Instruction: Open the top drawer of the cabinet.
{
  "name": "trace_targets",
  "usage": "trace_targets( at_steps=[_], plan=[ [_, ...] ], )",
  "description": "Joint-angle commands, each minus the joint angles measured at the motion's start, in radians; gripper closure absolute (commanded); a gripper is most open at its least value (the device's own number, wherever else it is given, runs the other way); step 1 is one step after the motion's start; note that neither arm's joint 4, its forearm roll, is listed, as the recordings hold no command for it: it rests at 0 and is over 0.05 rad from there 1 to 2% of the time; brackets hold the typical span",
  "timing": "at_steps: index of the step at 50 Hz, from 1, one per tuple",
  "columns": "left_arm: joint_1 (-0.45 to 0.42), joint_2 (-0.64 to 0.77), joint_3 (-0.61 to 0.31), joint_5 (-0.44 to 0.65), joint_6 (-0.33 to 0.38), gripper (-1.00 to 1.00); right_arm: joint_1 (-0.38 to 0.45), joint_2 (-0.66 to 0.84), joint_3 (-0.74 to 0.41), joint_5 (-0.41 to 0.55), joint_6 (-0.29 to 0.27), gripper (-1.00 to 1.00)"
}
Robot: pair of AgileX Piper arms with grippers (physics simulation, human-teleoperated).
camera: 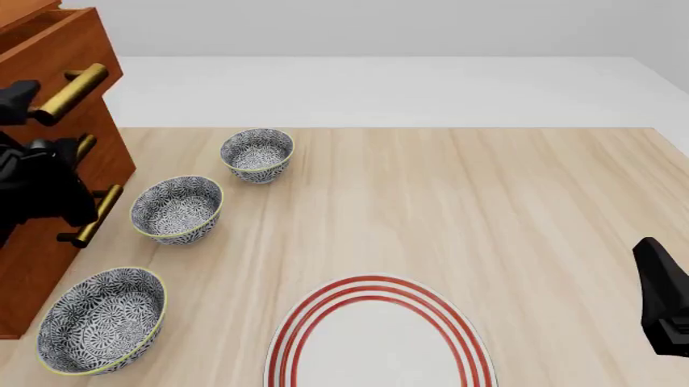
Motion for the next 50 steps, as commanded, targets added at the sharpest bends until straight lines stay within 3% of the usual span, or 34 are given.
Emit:
trace_targets(
  at_steps=[1,50],
  plan=[
    [-0.008,-0.016,0.001,0.026,-0.005,-1.0,0.0,0.0,0.0,0.0,0.0,-1.0],
    [-0.036,-0.201,0.062,0.178,-0.02,-1.0,0.0,0.0,0.0,0.0,0.0,-1.0]
  ],
)
